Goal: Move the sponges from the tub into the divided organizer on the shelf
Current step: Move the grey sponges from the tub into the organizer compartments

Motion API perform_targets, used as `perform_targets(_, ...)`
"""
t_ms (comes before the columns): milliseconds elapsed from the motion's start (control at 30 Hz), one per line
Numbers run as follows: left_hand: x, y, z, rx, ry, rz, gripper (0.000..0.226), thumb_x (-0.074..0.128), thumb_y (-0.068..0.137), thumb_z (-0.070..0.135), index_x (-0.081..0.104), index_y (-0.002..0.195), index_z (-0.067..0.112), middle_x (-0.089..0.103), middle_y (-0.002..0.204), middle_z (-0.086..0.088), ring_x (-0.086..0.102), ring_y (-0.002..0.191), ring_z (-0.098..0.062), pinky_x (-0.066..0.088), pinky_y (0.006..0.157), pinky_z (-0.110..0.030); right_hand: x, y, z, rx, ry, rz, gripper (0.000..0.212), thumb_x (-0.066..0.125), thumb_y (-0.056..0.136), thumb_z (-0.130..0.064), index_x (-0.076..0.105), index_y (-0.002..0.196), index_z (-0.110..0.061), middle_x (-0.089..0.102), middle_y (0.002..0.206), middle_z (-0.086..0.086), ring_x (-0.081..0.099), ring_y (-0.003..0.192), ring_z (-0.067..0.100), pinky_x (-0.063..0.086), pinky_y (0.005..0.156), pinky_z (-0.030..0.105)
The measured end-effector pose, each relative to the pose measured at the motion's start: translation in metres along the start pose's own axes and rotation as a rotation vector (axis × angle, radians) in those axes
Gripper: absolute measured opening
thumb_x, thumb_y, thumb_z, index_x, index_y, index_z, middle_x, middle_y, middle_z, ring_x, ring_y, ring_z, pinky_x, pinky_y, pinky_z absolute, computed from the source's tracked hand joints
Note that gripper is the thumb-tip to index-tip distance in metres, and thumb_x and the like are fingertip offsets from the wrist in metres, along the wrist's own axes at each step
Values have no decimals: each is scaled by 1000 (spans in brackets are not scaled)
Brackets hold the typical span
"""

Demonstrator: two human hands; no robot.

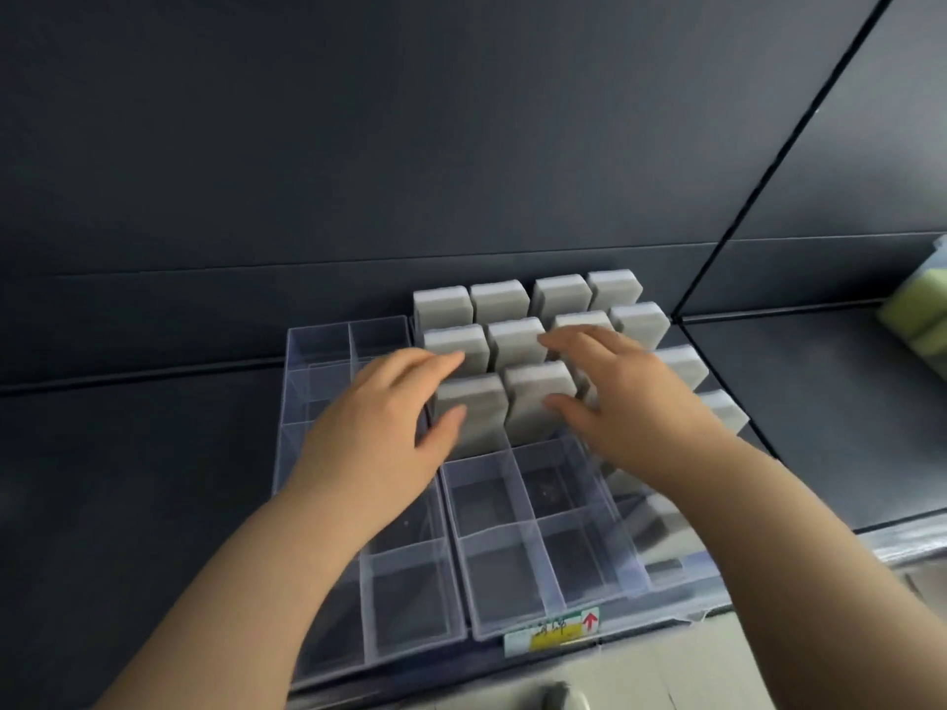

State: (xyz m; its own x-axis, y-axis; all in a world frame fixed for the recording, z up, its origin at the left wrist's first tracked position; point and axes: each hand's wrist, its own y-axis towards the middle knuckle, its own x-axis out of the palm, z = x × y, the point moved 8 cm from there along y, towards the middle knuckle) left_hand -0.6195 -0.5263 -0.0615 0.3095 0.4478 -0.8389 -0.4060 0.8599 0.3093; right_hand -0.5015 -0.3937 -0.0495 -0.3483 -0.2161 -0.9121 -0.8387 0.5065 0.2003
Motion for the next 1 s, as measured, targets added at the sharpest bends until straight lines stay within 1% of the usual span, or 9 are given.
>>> perform_targets(133,-23,-13,20,29,23,105,45,49,87,37,51,130,22,55,124,5,47,112,-12,39,83,-25,-30,-26,-3,14,70,136,46,63,86,-29,49,130,-24,48,135,-9,45,119,9,30,91,12)
perform_targets(267,-29,-24,60,88,89,167,44,48,89,38,53,128,20,58,121,1,51,111,-17,45,82,-31,-63,-65,7,32,114,249,47,59,85,-35,50,130,-24,48,136,-8,44,126,10,36,100,25)
perform_targets(433,-10,-47,138,168,123,174,48,41,87,41,52,129,21,59,117,2,47,109,-12,43,80,-28,-101,-133,44,68,92,295,51,50,83,-47,49,130,-29,45,137,-12,45,119,4,34,98,23)
perform_targets(500,7,-58,177,189,86,172,48,40,87,42,52,129,22,58,119,3,48,109,-13,44,82,-29,-117,-171,67,96,79,308,53,49,82,-50,49,131,-29,44,138,-13,42,124,4,33,98,22)
perform_targets(633,63,-78,267,230,-3,128,47,43,86,41,54,128,23,60,116,4,54,106,-16,48,80,-30,-143,-261,128,207,62,282,57,47,80,-54,45,133,-31,41,140,-15,40,126,6,33,97,23)
perform_targets(733,120,-93,331,278,-47,38,44,56,87,34,53,129,24,60,117,5,55,105,-17,45,80,-29,-149,-330,178,335,81,233,55,49,83,-51,42,134,-34,38,141,-16,40,123,5,40,98,27)
perform_targets(800,155,-105,367,307,-62,-42,46,59,86,32,51,130,25,59,119,6,54,108,-18,47,81,-32,-149,-373,207,414,100,210,52,53,86,-46,41,135,-33,39,137,-17,36,123,0,30,101,16)
perform_targets(867,182,-116,397,327,-66,-112,46,58,86,33,50,131,27,57,123,7,51,113,-17,47,85,-34,-150,-412,233,488,106,191,51,54,87,-44,41,135,-33,39,132,-20,37,123,1,21,96,5)
perform_targets(1000,222,-125,443,402,-43,-199,45,50,89,38,45,134,31,53,127,13,47,116,-12,44,85,-30,-154,-473,271,613,101,175,52,50,88,-50,35,136,-40,35,141,-18,35,128,4,23,97,16)
